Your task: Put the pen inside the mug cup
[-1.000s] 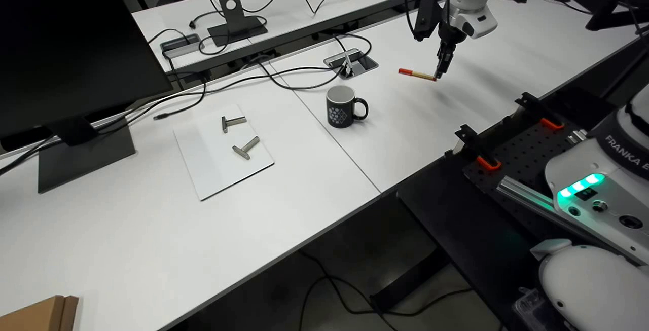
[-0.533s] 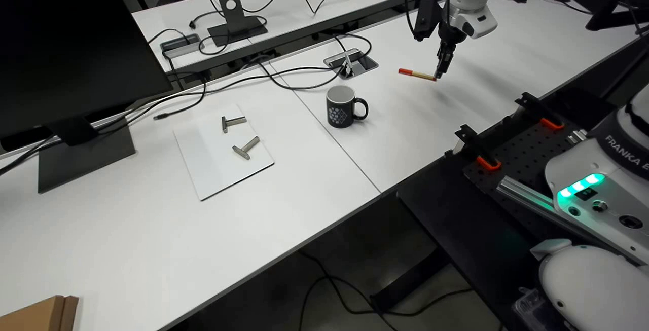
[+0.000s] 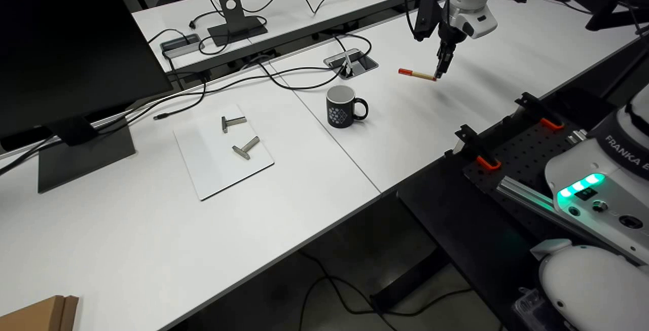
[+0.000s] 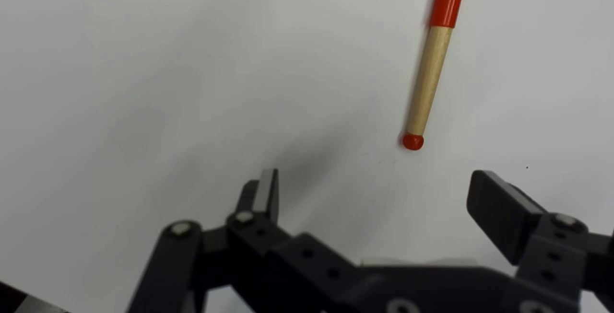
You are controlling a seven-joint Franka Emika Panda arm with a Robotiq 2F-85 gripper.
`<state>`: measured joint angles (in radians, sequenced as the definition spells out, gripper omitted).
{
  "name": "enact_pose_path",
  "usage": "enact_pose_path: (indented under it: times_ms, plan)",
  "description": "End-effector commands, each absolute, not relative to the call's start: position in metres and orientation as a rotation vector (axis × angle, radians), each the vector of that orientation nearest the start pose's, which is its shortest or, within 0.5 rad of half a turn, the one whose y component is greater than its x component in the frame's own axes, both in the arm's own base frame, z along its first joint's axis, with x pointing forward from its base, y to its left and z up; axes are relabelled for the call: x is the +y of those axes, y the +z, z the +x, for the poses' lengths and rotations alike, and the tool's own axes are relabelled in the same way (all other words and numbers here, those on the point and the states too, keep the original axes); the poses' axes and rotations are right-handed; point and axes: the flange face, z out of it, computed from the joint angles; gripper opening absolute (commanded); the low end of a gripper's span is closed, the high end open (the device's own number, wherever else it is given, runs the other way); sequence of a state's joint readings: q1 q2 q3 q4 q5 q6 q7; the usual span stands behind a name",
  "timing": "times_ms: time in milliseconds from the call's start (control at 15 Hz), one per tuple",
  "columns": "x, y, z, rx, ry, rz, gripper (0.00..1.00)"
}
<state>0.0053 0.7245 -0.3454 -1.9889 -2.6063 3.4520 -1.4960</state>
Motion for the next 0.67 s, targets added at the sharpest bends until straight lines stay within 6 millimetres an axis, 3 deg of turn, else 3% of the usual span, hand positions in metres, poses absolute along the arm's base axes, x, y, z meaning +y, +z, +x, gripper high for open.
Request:
enact_pose_path:
  times_ms: [0,400,600]
  plan:
    - [-0.115,0.098,0.444,2.819,-0.255,-1.047,1.0]
    - [-0.132,0.105,0.468,2.845,-0.343,-0.831,1.0]
    - [-0.139,0.117,0.487,2.798,-0.331,-0.803,1.0]
